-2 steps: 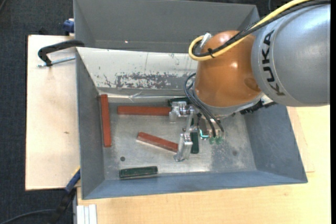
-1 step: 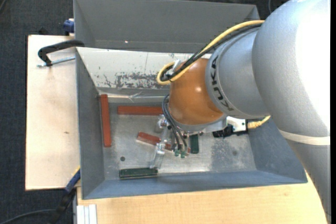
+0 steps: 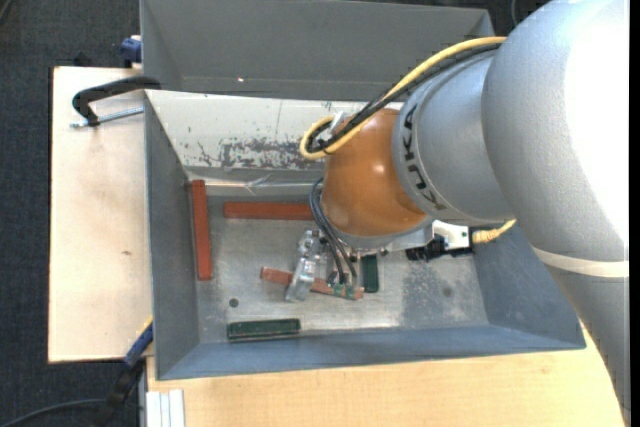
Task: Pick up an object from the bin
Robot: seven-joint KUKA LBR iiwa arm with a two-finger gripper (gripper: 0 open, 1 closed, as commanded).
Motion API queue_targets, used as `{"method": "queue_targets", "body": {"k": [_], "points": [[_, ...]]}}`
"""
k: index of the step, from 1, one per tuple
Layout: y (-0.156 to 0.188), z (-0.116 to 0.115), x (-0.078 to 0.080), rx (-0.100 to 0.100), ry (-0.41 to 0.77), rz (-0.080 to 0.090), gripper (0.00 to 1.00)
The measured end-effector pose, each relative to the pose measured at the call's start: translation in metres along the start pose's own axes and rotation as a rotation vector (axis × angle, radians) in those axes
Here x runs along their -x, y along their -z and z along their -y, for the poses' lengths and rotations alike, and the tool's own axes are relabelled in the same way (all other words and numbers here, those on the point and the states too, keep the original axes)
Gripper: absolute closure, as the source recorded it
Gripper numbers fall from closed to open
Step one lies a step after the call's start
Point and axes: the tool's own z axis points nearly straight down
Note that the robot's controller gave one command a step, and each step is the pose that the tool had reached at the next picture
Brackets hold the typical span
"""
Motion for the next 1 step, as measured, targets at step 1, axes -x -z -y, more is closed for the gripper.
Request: {"method": "queue_targets", "body": {"k": [1], "points": [[0.1334,0.0088,0.0059,0.004,-0.018,0.011,1.0]]}}
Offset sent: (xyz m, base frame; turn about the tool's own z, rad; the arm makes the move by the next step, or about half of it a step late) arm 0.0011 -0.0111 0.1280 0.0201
